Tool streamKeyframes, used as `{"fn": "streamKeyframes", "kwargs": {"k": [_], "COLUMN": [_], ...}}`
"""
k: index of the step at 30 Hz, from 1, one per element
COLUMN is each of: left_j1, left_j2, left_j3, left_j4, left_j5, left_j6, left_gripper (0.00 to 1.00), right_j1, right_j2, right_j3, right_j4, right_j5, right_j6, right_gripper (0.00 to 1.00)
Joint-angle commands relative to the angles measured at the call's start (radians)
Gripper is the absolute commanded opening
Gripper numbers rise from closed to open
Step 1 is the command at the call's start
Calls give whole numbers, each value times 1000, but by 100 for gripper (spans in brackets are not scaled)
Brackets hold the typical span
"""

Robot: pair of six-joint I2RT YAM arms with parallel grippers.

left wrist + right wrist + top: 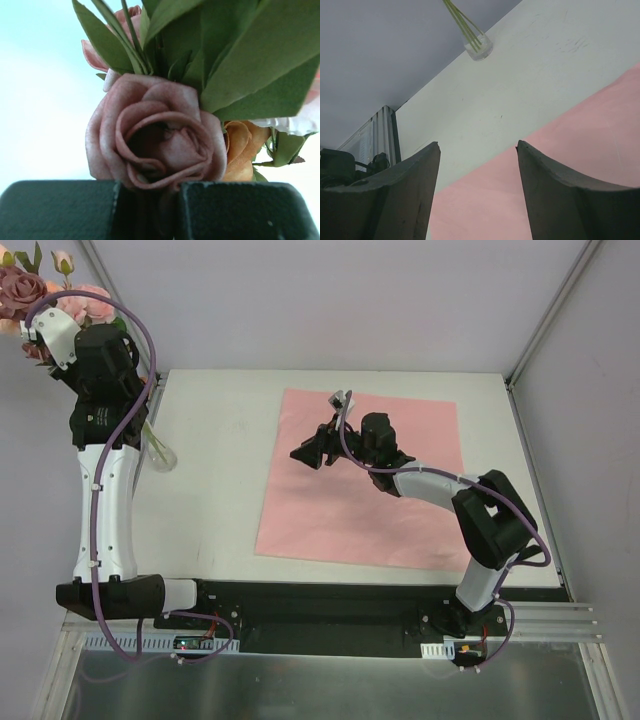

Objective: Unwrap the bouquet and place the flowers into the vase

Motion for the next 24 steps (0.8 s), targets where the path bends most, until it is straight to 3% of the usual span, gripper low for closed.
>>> {"fn": "streamKeyframes", "kwargs": {"k": [1,11,24], "left_j1": [7,5,7], "left_j2": [19,65,41], "left_j3": [43,73,-62], "left_j4": [11,18,26], "left_j5": [-1,-7,42], "left_j6": [30,106,66], "left_gripper": [0,0,0], "right_j1": [-3,-3,-3], "right_j2": [8,18,25], "right_j3": [46,59,66], "right_j4": [46,37,26], "right_j5": [-22,-25,-28], "right_j6": [8,9,8], "right_gripper": [66,66,66]}}
